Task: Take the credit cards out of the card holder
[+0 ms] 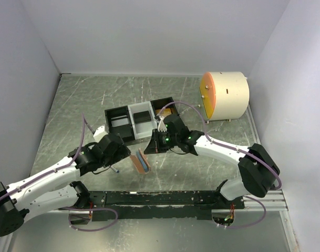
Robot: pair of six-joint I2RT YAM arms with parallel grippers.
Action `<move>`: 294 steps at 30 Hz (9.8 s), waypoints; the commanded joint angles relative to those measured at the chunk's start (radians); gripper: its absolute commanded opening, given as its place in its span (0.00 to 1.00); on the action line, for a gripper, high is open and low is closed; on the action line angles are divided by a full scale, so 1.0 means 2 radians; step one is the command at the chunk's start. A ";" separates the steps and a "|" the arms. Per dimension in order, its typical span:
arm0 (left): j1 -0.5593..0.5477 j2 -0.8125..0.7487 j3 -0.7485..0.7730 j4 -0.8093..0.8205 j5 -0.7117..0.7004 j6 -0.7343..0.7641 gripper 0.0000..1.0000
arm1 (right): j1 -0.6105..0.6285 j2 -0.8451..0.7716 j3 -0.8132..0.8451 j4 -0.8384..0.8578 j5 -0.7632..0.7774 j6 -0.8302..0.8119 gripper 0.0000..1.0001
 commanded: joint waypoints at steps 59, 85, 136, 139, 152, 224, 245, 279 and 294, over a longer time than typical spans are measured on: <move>0.029 0.077 0.012 0.125 0.153 0.106 0.88 | -0.057 -0.101 -0.148 -0.043 0.146 -0.007 0.01; -0.043 0.172 -0.028 0.303 0.180 0.076 0.69 | -0.057 -0.114 -0.232 0.036 0.160 -0.014 0.06; -0.121 0.242 -0.012 0.324 0.159 0.073 0.54 | -0.035 -0.020 -0.122 0.023 0.119 0.004 0.14; -0.121 0.233 -0.003 0.300 0.152 0.076 0.54 | -0.035 -0.026 -0.143 0.017 0.153 0.000 0.14; -0.095 0.204 0.065 0.161 0.065 0.129 0.66 | -0.035 -0.028 -0.174 0.072 0.117 0.002 0.19; -0.029 0.132 -0.020 0.200 0.096 0.154 0.54 | -0.003 0.056 -0.168 0.184 0.108 0.083 0.17; -0.025 0.243 -0.014 0.247 0.190 0.193 0.32 | -0.004 0.055 -0.220 0.307 0.095 0.176 0.18; -0.084 0.241 -0.019 0.212 0.123 0.101 0.31 | -0.002 0.017 -0.177 0.172 0.039 0.048 0.20; -0.084 0.245 -0.015 0.198 0.118 0.099 0.30 | -0.004 0.012 -0.177 0.159 0.061 0.057 0.00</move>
